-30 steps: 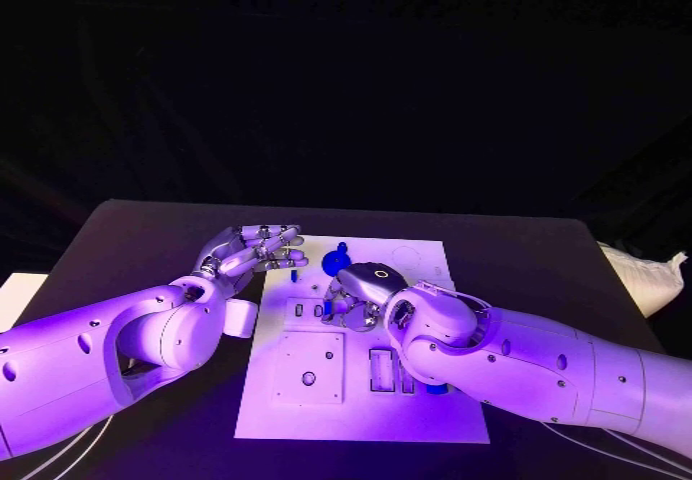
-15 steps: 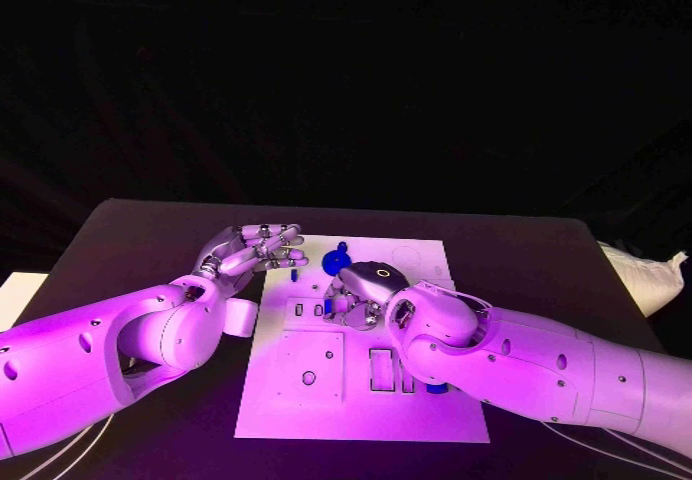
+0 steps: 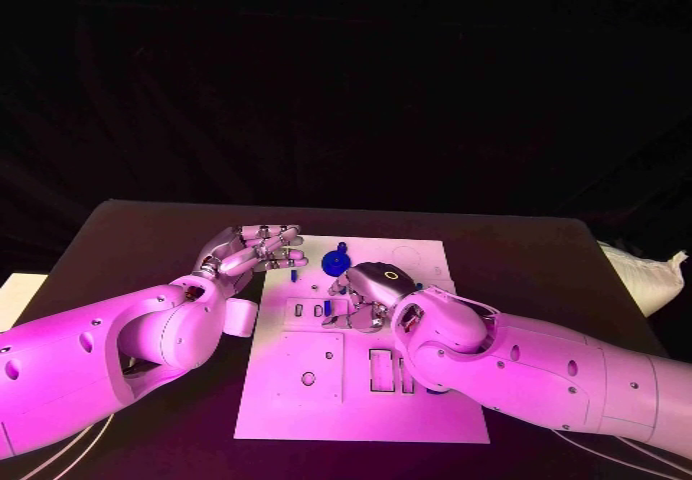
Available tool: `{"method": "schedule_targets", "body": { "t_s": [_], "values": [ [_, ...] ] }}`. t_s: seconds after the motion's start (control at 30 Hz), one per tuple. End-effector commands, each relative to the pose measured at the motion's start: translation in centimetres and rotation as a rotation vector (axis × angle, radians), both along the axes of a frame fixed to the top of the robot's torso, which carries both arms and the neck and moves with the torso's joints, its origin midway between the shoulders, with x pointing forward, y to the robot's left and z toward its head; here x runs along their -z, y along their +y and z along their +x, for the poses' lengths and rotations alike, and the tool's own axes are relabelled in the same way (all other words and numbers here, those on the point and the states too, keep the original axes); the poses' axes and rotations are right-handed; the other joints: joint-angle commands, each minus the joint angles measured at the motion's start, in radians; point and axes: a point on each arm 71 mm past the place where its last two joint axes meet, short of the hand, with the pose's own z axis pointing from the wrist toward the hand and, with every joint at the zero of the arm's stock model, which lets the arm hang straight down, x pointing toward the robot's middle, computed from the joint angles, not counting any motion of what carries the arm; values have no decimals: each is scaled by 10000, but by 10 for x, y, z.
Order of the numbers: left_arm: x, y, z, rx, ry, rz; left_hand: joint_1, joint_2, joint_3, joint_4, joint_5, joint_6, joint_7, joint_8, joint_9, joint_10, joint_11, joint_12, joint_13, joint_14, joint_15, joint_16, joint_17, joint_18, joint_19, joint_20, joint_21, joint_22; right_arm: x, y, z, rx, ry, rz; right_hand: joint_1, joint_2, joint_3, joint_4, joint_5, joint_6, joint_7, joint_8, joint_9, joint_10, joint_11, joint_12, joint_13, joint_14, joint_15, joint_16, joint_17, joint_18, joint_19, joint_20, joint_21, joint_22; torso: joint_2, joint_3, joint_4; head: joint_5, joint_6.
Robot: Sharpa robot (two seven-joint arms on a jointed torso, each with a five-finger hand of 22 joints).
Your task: Assemble the parts on the task board
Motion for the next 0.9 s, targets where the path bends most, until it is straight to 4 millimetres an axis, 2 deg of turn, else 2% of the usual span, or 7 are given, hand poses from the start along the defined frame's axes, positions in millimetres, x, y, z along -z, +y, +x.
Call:
{"method": "schedule_targets", "body": {
  "t_s": [0.03, 0.3, 0.47, 0.57, 0.7, 0.8, 0.9],
  "values": [
    [1, -2, 0, 251, 112, -81, -31, -68, 78, -17, -7, -71, 17, -36, -13, -90, 18, -39, -17, 21, 17, -41, 41, 90, 78, 27, -25, 0, -15, -1, -6, -192, -673, 1155, 107, -22, -210, 75, 67, -4, -37, 32, 15, -64, 33, -6, -5, 808, 73, -69, 1638, -78, -17, 73, -69, -10, -17, 1, -6, 1, 32],
    [13, 1, 1, 598, 1041, 1888, -843, -264, 60, 223, 8, 322, -454, 156, 58, 1117, -608, 476, 273, 2781, -771, 2411, 1601, 95, 2435, -738, 1381, 729, -54, -19, -14, -1604, -1741, 2675, 315, 232, -392, 50, 144, -32, -26, 36, 17, -162, 43, -140, -133, 780, 82, -139, 1529, -54, -88, 85, -144, -134, -82, 95, -34, 131, 77],
    [24, -1, -3, 1540, 1967, 3821, -1162, -564, 25, 326, -39, 642, -906, 411, 162, 2272, -1022, 1779, 1216, 3315, -1202, 10016, 8682, 17, 3477, -1193, 2771, 1672, -74, -49, -4, -1467, -1293, 3338, 686, 455, -347, -39, 320, -21, -31, 38, 21, -260, 37, -260, -235, 766, 77, -178, 1477, -40, -137, 85, -197, -207, -220, 169, -72, 222, 23],
    [28, -3, -6, 2518, 2523, 5300, -1788, -457, -294, 807, -70, 704, -992, 729, 285, 2278, -1214, 3244, 2425, 3307, -1241, 12281, 10982, -361, 3716, -1364, 5689, 4789, -82, -70, 5, -965, -995, 3613, 788, 577, -337, -60, 441, 8, -39, 48, 27, -292, 28, -310, -283, 754, 71, -211, 1427, -34, -154, 80, -219, -238, -299, 199, -109, 281, -19],
    [25, -5, -2, 3364, 2663, 7470, -2166, -402, -778, 1332, -119, 822, -1222, 1309, 593, 1799, -1284, 5171, 4076, 3483, -1323, 13522, 12357, -565, 3636, -1570, 7853, 7154, -89, -97, 16, -242, -714, 3898, 826, 631, -356, -68, 548, 29, -46, 53, 31, -283, 20, -297, -284, 754, 65, -217, 1423, -35, -151, 75, -220, -233, -378, 243, -160, 400, -68],
    [17, -5, 8, 3594, 2545, 9466, -2339, -67, -1458, 1825, -101, 722, -1314, 2391, 1349, 1356, -1441, 8435, 7308, 3653, -1497, 14068, 13040, -765, 3278, -1505, 9521, 8996, -90, -119, 24, 409, -499, 4151, 867, 710, -370, -77, 666, 47, -52, 54, 34, -278, 13, -296, -295, 749, 58, -234, 1400, -35, -150, 68, -224, -236, -430, 286, -205, 472, -78],
    [11, -8, 18, 3455, 2299, 10637, -2403, -41, -1747, 1745, -126, 797, -1437, 2921, 1753, 1824, -1540, 9785, 8744, 3696, -1565, 14168, 13173, -853, 3404, -1574, 10454, 10129, -89, -131, 29, 871, -303, 4301, 1074, 861, -312, -181, 818, 99, -68, 71, 44, -347, -6, -417, -394, 713, 41, -328, 1251, 0, -231, 57, -319, -408, -479, 320, -224, 538, -120]
  ]
}}
